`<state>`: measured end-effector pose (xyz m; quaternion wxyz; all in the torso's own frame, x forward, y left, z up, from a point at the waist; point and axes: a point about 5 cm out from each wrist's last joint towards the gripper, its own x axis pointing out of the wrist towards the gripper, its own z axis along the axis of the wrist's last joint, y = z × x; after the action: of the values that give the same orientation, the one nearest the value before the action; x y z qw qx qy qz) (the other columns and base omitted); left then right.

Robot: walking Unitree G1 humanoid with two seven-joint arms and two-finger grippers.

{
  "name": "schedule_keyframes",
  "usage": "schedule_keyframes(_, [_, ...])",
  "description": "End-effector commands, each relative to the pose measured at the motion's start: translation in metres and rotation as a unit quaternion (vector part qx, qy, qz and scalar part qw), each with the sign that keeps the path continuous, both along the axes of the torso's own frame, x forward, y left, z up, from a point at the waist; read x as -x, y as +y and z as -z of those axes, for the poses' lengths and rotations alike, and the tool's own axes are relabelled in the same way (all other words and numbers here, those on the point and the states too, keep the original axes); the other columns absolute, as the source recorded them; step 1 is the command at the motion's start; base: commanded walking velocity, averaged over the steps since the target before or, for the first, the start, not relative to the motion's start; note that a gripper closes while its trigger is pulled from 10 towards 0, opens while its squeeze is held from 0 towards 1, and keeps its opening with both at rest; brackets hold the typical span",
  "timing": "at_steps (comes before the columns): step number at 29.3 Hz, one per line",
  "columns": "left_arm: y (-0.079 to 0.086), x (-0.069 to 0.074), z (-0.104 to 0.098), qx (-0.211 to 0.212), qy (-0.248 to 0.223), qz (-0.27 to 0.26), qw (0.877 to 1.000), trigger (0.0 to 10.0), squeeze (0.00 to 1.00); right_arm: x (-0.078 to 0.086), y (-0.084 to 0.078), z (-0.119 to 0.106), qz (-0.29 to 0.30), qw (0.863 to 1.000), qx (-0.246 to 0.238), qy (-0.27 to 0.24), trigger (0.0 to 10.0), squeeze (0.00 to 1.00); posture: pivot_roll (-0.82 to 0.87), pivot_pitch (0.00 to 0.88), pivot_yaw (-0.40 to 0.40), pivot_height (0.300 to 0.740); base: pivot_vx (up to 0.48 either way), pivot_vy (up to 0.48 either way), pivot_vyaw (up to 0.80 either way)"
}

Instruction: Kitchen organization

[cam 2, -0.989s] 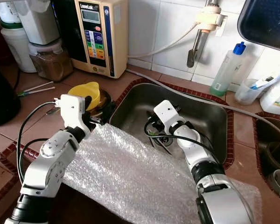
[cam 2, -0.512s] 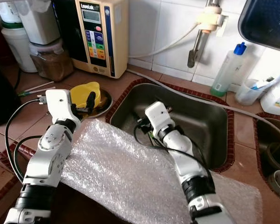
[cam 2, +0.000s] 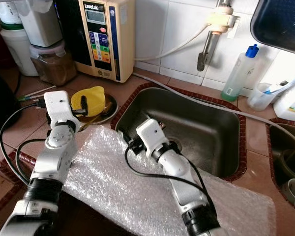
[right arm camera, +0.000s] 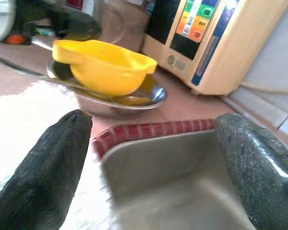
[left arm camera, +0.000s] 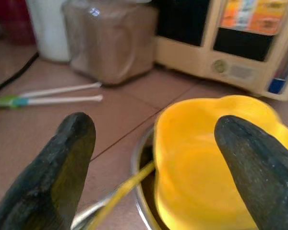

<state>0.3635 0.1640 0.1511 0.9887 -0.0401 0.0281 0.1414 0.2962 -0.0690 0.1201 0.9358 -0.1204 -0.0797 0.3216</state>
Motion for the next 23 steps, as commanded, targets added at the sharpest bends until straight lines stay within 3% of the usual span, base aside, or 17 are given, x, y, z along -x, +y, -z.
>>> schedule_keyframes(1, [-0.002,-0.003,0.004,0.021,0.018,-0.004,1.000,10.0,0.00,0.000,0.000,-0.008,-0.004,1.000,0.001,-0.009,10.0,0.00,0.11,0.000,0.009,0.740,0.000,0.000,0.00])
schedule_keyframes(13, [-0.009,-0.010,0.015,0.082,0.053,0.006,0.995,10.0,0.00,0.009,0.005,-0.009,-0.020,0.999,0.026,-0.002,10.0,0.00,0.10,0.000,0.014,0.740,0.000,0.000,0.00])
schedule_keyframes(23, [-0.001,-0.014,0.006,0.072,0.036,-0.021,0.997,10.0,0.00,0.010,0.006,-0.016,-0.026,1.000,0.008,-0.008,10.0,0.00,0.10,0.000,0.012,0.740,0.000,0.000,0.00])
